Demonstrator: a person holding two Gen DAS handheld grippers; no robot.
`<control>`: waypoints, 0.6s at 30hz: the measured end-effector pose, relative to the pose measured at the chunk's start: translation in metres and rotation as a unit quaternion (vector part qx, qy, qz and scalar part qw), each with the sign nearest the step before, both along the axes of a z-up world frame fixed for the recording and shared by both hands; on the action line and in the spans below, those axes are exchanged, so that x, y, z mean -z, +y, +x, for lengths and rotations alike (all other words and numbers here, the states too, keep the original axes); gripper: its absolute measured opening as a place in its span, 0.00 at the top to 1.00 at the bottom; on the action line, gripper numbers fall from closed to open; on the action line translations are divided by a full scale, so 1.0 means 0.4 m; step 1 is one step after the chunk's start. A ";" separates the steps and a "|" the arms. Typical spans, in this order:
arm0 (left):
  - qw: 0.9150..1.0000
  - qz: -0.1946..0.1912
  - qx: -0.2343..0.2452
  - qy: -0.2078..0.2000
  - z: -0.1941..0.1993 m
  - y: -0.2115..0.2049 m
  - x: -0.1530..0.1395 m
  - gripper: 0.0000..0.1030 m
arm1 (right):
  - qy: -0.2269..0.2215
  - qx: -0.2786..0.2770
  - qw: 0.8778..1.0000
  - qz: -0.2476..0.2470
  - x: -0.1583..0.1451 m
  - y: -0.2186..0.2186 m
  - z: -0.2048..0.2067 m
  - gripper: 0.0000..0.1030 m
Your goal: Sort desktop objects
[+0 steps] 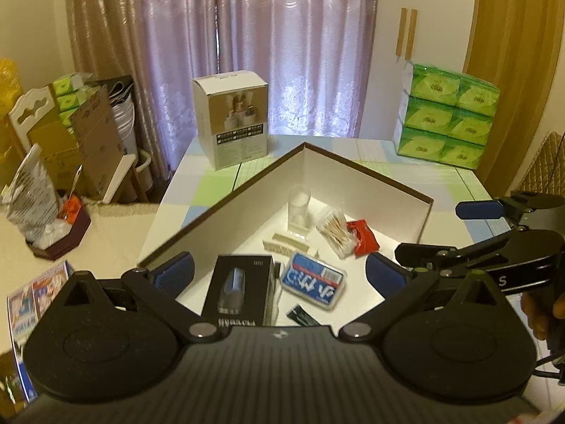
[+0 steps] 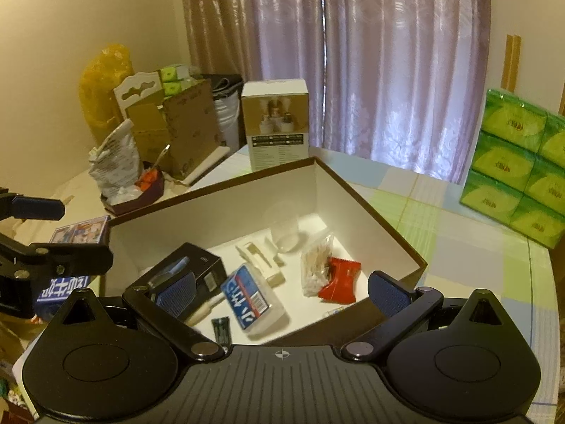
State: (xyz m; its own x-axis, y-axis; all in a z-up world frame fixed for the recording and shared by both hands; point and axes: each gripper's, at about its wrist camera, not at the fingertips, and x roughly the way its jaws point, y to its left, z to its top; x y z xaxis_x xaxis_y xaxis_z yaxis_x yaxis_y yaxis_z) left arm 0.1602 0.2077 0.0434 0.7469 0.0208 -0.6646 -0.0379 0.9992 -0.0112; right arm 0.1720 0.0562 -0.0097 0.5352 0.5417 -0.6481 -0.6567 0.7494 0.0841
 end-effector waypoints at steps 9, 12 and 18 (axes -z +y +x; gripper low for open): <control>0.999 -0.002 -0.036 0.008 -0.107 -0.053 -0.006 0.01 | -0.009 -0.025 1.000 -0.003 -0.021 -0.055 -0.075 0.02; 0.999 0.000 -0.042 0.010 -0.132 -0.078 -0.005 0.01 | -0.008 -0.030 1.000 -0.002 -0.023 -0.080 -0.093 0.02; 0.999 -0.005 -0.051 0.017 -0.165 -0.129 0.000 0.01 | -0.005 -0.037 0.999 -0.009 -0.019 -0.135 -0.123 0.02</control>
